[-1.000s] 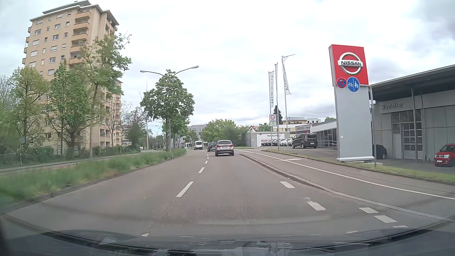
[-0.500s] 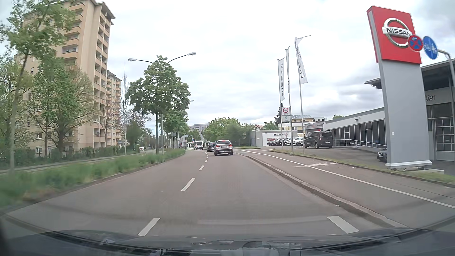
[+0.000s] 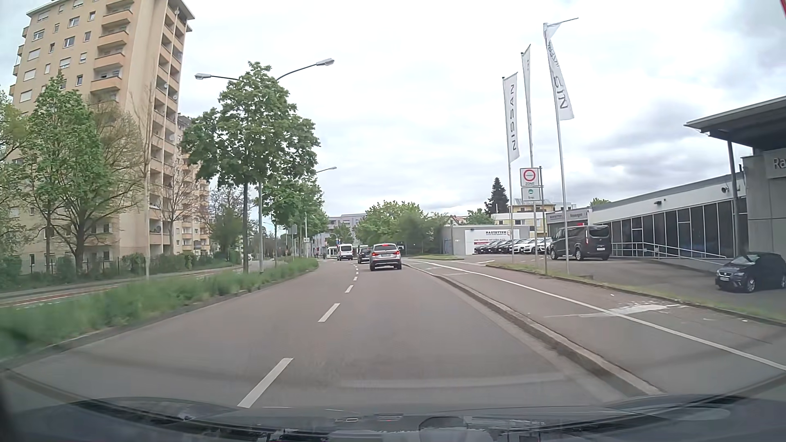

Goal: Follow the waypoints while adhering to traffic rules and regulations

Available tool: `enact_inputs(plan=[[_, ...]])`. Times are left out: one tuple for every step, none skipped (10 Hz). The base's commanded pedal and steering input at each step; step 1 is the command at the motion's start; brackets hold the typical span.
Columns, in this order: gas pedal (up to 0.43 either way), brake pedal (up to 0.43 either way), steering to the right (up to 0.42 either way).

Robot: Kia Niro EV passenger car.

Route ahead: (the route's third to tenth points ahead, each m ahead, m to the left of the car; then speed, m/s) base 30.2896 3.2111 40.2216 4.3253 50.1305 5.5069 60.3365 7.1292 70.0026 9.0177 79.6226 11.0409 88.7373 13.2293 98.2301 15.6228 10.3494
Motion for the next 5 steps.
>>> enact_inputs(plan=[[0.079,0.000,-0.017],[0.067,0.000,-0.017],[0.059,0.000,-0.017],[0.039,0.000,-0.016],[0.028,0.000,-0.015]])
